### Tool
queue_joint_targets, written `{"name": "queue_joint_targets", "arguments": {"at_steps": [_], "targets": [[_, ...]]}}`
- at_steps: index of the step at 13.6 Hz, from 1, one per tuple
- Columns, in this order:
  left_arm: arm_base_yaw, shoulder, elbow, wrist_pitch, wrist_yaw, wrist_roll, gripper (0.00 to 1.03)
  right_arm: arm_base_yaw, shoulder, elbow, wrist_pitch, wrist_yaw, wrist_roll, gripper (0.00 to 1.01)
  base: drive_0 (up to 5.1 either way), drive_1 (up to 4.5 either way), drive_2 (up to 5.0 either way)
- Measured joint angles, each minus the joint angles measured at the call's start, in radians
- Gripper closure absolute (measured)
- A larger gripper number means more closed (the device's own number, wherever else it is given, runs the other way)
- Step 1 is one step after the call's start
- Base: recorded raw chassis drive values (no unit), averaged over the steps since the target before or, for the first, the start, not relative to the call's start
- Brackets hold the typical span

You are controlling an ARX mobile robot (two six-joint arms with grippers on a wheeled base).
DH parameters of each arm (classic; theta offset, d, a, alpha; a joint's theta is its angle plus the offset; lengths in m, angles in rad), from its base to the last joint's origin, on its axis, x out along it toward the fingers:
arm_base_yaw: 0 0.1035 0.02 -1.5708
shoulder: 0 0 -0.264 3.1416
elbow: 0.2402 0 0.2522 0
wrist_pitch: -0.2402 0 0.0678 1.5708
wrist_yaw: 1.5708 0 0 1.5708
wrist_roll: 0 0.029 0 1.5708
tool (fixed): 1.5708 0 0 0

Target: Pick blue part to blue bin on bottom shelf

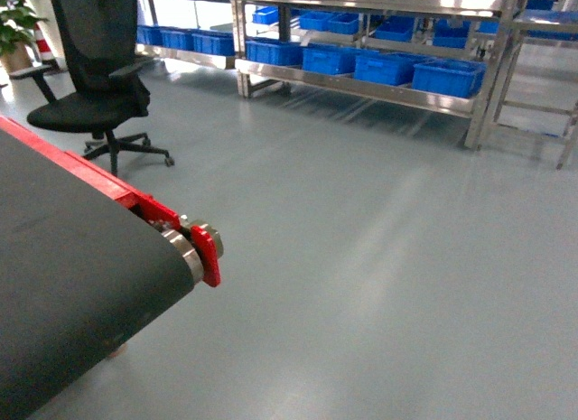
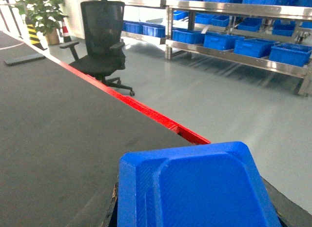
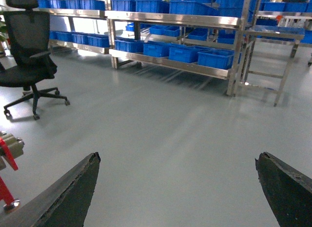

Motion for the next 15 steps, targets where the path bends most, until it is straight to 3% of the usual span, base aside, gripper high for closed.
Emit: {"name": "queue_joint_targets", "arguments": {"at_steps": [15], "targets": [[0.000,0.000,0.000,0.000,0.000,0.000,0.58,0.000,0.000,0.000,0.000,0.000,0.000,0.03,-1.6,-1.60,-1.6]]}}
